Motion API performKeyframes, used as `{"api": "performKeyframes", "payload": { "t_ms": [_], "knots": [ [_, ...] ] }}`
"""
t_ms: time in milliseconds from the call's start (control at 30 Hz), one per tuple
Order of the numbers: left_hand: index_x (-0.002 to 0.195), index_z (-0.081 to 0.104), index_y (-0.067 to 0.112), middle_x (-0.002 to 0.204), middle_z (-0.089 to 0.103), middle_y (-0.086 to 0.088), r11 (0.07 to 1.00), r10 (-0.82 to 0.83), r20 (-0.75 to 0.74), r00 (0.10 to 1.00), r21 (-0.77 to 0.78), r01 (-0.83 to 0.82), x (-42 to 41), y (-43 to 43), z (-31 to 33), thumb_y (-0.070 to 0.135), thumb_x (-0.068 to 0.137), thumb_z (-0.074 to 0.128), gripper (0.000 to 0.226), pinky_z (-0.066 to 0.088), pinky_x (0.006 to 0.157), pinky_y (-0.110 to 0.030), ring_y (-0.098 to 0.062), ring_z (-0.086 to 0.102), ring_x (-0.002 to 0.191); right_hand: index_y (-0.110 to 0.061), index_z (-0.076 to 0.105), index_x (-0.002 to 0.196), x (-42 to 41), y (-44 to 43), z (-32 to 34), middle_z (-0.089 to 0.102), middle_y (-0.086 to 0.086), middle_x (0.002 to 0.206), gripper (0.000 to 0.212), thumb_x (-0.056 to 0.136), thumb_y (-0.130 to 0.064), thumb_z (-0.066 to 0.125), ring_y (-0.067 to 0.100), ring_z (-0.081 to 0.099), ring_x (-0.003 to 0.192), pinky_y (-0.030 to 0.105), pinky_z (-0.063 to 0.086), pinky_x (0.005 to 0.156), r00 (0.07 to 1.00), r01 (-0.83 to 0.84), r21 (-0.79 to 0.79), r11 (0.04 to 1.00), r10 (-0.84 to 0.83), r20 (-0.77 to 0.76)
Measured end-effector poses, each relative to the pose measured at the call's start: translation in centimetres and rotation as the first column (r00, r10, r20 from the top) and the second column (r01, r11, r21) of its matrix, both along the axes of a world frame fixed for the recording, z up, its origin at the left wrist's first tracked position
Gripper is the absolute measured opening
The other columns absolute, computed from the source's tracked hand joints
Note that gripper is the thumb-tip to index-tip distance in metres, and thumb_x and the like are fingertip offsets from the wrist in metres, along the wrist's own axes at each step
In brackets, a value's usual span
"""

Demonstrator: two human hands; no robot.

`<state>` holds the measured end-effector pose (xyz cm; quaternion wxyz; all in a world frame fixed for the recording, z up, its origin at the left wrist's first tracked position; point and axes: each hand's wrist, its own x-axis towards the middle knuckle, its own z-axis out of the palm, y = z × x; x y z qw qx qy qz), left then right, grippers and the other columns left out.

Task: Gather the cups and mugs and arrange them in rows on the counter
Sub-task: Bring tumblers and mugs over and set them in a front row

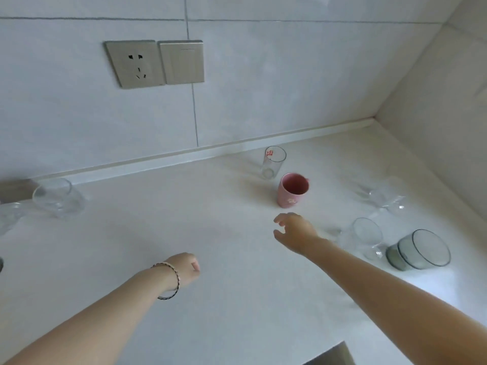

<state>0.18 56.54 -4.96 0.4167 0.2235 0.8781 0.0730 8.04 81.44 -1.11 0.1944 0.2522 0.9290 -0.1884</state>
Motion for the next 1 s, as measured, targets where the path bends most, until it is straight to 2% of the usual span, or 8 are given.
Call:
{"api": "performKeyframes", "payload": {
  "t_ms": [67,200,333,467,633,767,900,1000],
  "knots": [
    [0.095,0.05,0.023,0.116,0.056,-0.002,1.0,-0.016,0.0,1.0,-0.004,0.016,0.3,2.2,-0.2,0.018,0.094,0.041,0.011,0.033,0.079,-0.019,-0.013,0.045,0.093,-0.018,0.043,0.138,-0.7,3.5,0.8,0.047,0.007,0.136,0.049,0.091,-0.028,0.053,0.026,0.049,0.124,0.033,0.041,0.101,0.998,0.056,0.041,0.998,-0.054,-0.043],
    [0.092,0.046,0.024,0.124,0.057,-0.002,0.999,0.004,-0.014,1.0,-0.033,-0.005,0.1,4.6,-0.5,0.017,0.094,0.04,0.009,0.031,0.078,-0.016,-0.011,0.043,0.091,-0.013,0.035,0.142,-3.9,8.4,1.4,0.039,0.012,0.14,0.068,0.083,-0.033,0.064,0.031,0.04,0.129,0.037,0.039,0.101,0.984,0.151,0.063,0.987,-0.144,-0.101],
    [0.092,0.046,0.023,0.11,0.054,-0.002,0.997,0.03,-0.023,0.999,-0.069,-0.032,-0.6,4.4,-0.5,0.018,0.094,0.04,0.008,0.031,0.077,-0.016,-0.012,0.044,0.091,-0.017,0.028,0.142,-7.1,10.3,0.5,0.038,0.006,0.138,0.087,0.071,-0.038,0.073,0.028,0.036,0.129,0.038,0.043,0.093,0.99,0.132,0.069,0.989,-0.128,-0.053],
    [0.093,0.047,0.023,0.125,0.056,-0.003,0.992,0.071,-0.035,0.997,-0.103,-0.074,-1.3,3.2,-0.4,0.018,0.095,0.041,0.007,0.031,0.077,-0.015,-0.017,0.051,0.101,-0.015,0.03,0.137,-8.6,9.9,-1.5,0.043,0.006,0.132,0.081,0.07,-0.034,0.07,0.028,0.037,0.125,0.035,0.044,0.083,0.998,0.062,0.152,0.986,-0.065,0.011],
    [0.116,0.057,0.014,0.127,0.055,-0.004,0.985,0.122,-0.026,0.992,-0.118,-0.124,-1.9,1.0,-0.7,0.018,0.095,0.041,0.027,0.03,0.077,-0.015,-0.015,0.05,0.098,-0.012,0.036,0.132,-8.0,9.3,-2.3,0.047,0.007,0.128,0.077,0.07,-0.038,0.073,0.025,0.04,0.123,0.034,0.046,0.084,0.989,0.111,0.169,0.979,-0.093,-0.112],
    [0.109,0.057,0.017,0.115,0.054,-0.002,0.981,0.16,-0.019,0.987,-0.108,-0.161,-2.2,-1.3,-0.6,0.018,0.094,0.04,0.022,0.03,0.077,-0.015,-0.01,0.042,0.092,-0.014,0.04,0.127,-7.1,6.9,-2.1,0.049,0.005,0.124,0.075,0.068,-0.044,0.074,0.023,0.043,0.119,0.033,0.045,0.082,0.991,-0.016,0.223,0.975,0.045,-0.124],
    [0.098,0.054,0.021,0.106,0.051,0.002,0.971,0.221,0.006,0.975,-0.091,-0.219,-2.4,-5.3,-0.3,0.019,0.093,0.041,0.014,0.033,0.08,-0.018,-0.012,0.045,0.093,-0.018,0.039,0.13,-6.9,0.8,-1.0,0.048,0.002,0.124,0.078,0.067,-0.048,0.074,0.021,0.042,0.12,0.032,0.045,0.085,0.977,-0.168,0.173,0.971,0.187,-0.105],
    [0.112,0.059,0.015,0.12,0.057,-0.001,0.958,0.273,0.001,0.962,-0.096,-0.272,-2.9,-9.6,-0.2,0.018,0.092,0.041,0.027,0.035,0.081,-0.019,-0.012,0.045,0.092,-0.021,0.037,0.132,-7.0,-5.6,-0.2,0.047,0.0,0.125,0.081,0.065,-0.051,0.073,0.019,0.041,0.121,0.032,0.045,0.09,0.955,-0.265,0.097,0.959,0.275,-0.108]
  ]
}}
